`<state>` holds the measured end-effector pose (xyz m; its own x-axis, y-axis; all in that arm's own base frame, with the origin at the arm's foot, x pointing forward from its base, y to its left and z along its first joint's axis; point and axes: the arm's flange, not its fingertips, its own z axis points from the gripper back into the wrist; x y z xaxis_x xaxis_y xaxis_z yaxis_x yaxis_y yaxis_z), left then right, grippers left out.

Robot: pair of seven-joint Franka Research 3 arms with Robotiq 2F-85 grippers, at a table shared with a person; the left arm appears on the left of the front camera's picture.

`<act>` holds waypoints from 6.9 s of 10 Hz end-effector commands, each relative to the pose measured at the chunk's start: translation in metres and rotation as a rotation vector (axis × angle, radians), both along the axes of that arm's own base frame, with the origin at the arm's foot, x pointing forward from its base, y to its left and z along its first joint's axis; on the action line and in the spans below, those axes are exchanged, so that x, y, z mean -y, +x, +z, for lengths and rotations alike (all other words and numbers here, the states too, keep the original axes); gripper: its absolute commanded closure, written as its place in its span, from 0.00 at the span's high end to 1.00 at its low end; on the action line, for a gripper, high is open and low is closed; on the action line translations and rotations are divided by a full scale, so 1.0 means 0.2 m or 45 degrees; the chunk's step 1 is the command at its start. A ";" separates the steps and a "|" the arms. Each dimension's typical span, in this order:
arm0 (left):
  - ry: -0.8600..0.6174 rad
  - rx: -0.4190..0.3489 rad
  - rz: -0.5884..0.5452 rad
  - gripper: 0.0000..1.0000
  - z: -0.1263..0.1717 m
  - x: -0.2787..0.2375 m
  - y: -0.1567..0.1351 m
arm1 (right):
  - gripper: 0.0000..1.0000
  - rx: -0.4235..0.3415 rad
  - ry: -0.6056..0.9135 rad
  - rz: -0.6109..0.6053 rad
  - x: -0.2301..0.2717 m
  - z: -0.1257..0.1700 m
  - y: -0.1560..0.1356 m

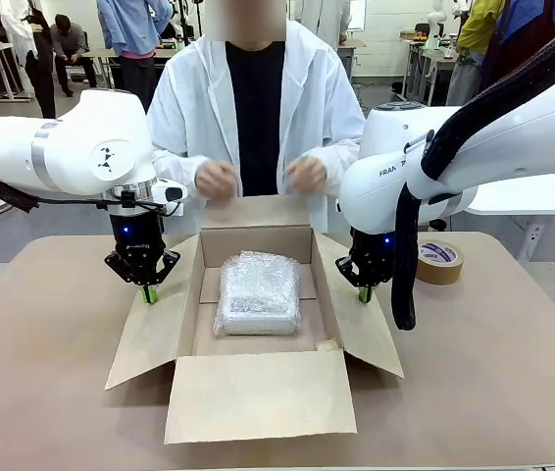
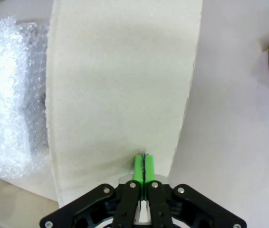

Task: Wrap the clocks to prevent damage.
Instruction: Once the human has placed the objects inside and stepped back, release both hands from the side flaps of the Package Box, then push the right (or left) flap of the Package Box to close it.

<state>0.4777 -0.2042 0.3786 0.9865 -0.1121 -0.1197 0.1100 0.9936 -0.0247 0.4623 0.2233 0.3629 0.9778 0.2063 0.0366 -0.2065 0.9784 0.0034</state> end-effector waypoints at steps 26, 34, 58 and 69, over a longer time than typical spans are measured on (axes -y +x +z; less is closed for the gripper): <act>-0.218 0.086 -1.191 0.00 0.99 -1.10 -0.54 | 0.01 0.254 0.392 1.310 1.09 1.03 -0.44; -0.234 0.070 -1.218 0.00 0.99 -1.15 -0.57 | 0.01 0.305 0.393 1.315 1.20 1.00 -0.44; -0.976 0.742 -1.319 0.00 0.42 -1.59 -0.29 | 0.01 0.952 1.086 1.367 1.64 0.32 -0.35; -0.976 0.742 -1.319 0.00 0.42 -1.59 -0.29 | 0.01 0.952 1.086 1.367 1.64 0.32 -0.35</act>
<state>0.4199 0.1139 0.4599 0.3220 -0.6702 0.6686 0.9467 0.2317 -0.2237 0.3935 -0.1050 0.4255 0.1073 0.4398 0.8917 -0.9881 0.1463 0.0468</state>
